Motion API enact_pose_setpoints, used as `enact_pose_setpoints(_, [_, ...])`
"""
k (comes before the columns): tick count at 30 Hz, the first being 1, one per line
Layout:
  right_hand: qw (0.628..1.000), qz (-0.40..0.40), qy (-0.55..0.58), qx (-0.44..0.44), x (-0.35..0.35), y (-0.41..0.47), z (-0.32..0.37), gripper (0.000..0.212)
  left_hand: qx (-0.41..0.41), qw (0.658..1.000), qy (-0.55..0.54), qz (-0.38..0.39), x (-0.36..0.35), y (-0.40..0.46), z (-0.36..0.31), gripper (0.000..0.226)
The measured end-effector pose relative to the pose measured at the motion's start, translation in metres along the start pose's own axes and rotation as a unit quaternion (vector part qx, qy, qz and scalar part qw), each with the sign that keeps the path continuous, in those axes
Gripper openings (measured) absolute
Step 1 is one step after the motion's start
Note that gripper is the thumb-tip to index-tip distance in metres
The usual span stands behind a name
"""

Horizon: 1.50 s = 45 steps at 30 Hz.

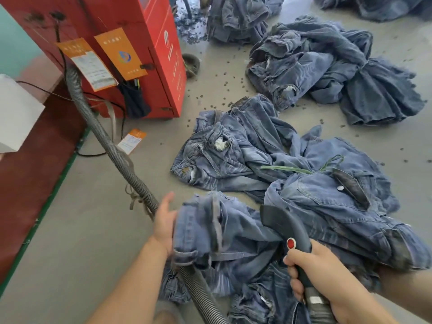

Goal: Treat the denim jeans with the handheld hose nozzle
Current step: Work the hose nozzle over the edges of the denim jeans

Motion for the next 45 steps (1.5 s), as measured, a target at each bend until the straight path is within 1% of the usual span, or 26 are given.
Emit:
enact_pose_setpoints(2, [0.999,-0.009,0.021,0.03,0.0,-0.003,0.008,0.017,-0.077,0.996,0.047,0.027,-0.014,-0.016,-0.052,0.076])
enact_pose_setpoints(5, [0.994,-0.015,0.06,0.09,0.007,-0.014,0.028,0.022,-0.143,0.978,0.141,0.06,-0.025,-0.042,-0.095,0.034])
enact_pose_setpoints(8, [0.99,-0.011,0.073,0.123,0.014,-0.026,0.042,0.022,-0.021,0.972,0.214,0.097,-0.014,-0.053,-0.053,0.029])
enact_pose_setpoints(11, [0.991,-0.014,0.062,0.116,0.016,-0.026,0.035,0.021,0.158,0.934,0.314,0.059,0.017,-0.051,0.021,0.062])
enact_pose_setpoints(14, [0.994,-0.047,0.039,0.091,0.02,-0.02,0.017,0.02,0.256,0.884,0.392,0.007,0.026,-0.039,0.061,0.081])
enact_pose_setpoints(16, [0.995,-0.061,0.033,0.068,0.022,-0.019,0.004,0.018,0.268,0.835,0.477,-0.065,0.021,-0.033,0.065,0.094])
enact_pose_setpoints(18, [0.997,-0.062,0.036,0.036,0.021,-0.019,-0.006,0.019,0.174,0.796,0.572,-0.092,0.013,-0.027,0.061,0.056])
enact_pose_setpoints(19, [0.997,-0.062,0.037,0.021,0.02,-0.019,-0.009,0.021,0.11,0.802,0.581,-0.09,0.011,-0.028,0.059,0.034])
enact_pose_setpoints(20, [0.997,-0.062,0.039,0.011,0.019,-0.019,-0.011,0.021,0.059,0.81,0.574,-0.107,0.017,-0.022,0.055,0.032])
enact_pose_setpoints(22, [0.997,-0.066,0.042,-0.003,0.018,-0.018,-0.013,0.021,0.007,0.874,0.456,-0.168,0.024,-0.017,0.039,0.023])
enact_pose_setpoints(24, [0.997,-0.07,0.037,-0.012,0.016,-0.016,-0.015,0.021,0.009,0.944,0.3,-0.136,0.028,-0.026,0.035,0.042])
enact_pose_setpoints(25, [0.997,-0.072,0.03,-0.015,0.014,-0.014,-0.016,0.02,0.048,0.947,0.3,-0.108,0.027,-0.03,0.04,0.045])
enact_pose_setpoints(26, [0.997,-0.072,0.022,-0.018,0.011,-0.013,-0.016,0.019,0.118,0.913,0.38,-0.091,0.027,-0.037,0.05,0.048])
enact_pose_setpoints(27, [0.997,-0.072,0.012,-0.019,0.008,-0.011,-0.017,0.017,0.212,0.832,0.512,-0.035,0.019,-0.05,0.069,0.049])
enact_pose_setpoints(28, [0.997,-0.072,-0.003,-0.018,0.005,-0.009,-0.018,0.016,0.292,0.722,0.626,0.03,0.02,-0.057,0.088,0.047])
enact_pose_setpoints(29, [0.997,-0.072,-0.025,-0.013,0.002,-0.007,-0.019,0.015,0.351,0.642,0.678,0.07,0.018,-0.062,0.101,0.044])
enact_pose_setpoints(30, [0.996,-0.072,-0.052,-0.007,-0.003,-0.005,-0.019,0.015,0.393,0.61,0.683,0.089,0.017,-0.063,0.111,0.042])
enact_pose_setpoints(31, [0.994,-0.074,-0.078,0.001,-0.007,-0.004,-0.02,0.015,0.431,0.647,0.624,0.079,0.015,-0.061,0.12,0.044])
enact_pose_setpoints(33, [0.99,-0.084,-0.116,0.003,-0.013,-0.002,-0.026,0.017,0.461,0.753,0.469,0.007,0.014,-0.055,0.127,0.076])
enact_pose_setpoints(35, [0.987,-0.092,-0.13,-0.017,-0.017,-0.002,-0.034,0.02,0.401,0.786,0.462,-0.087,0.029,-0.042,0.119,0.091])
enact_pose_setpoints(36, [0.987,-0.091,-0.132,-0.029,-0.018,-0.002,-0.038,0.021,0.346,0.759,0.531,-0.151,0.047,-0.035,0.11,0.09])
enact_pose_setpoints(38, [0.987,-0.086,-0.122,-0.055,-0.019,-0.002,-0.041,0.02,0.205,0.624,0.689,-0.305,0.071,-0.029,0.076,0.075])
enact_pose_setpoints(39, [0.987,-0.085,-0.119,-0.062,-0.02,-0.002,-0.042,0.017,0.133,0.611,0.69,-0.366,0.075,-0.029,0.063,0.061])
enact_pose_setpoints(40, [0.987,-0.085,-0.12,-0.064,-0.021,-0.001,-0.041,0.016,0.079,0.642,0.651,-0.398,0.081,-0.026,0.057,0.054])
enact_pose_setpoints(43, [0.986,-0.083,-0.134,-0.058,-0.027,0.002,-0.034,0.015,0.029,0.854,0.312,-0.415,0.094,-0.008,0.055,0.069])
enact_pose_setpoints(45, [0.983,-0.077,-0.163,-0.044,-0.031,0.007,-0.027,0.016,0.059,0.915,0.12,-0.382,0.095,0.007,0.06,0.098])
Point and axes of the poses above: each hand's wrist, its own y-axis towards the middle knuckle, its own x-axis out of the back of the hand, z = x × y, the point moved 7 cm from there along y, towards the middle knuckle, and after that the axes turned 5 degrees about x, right-handed, at the moved point
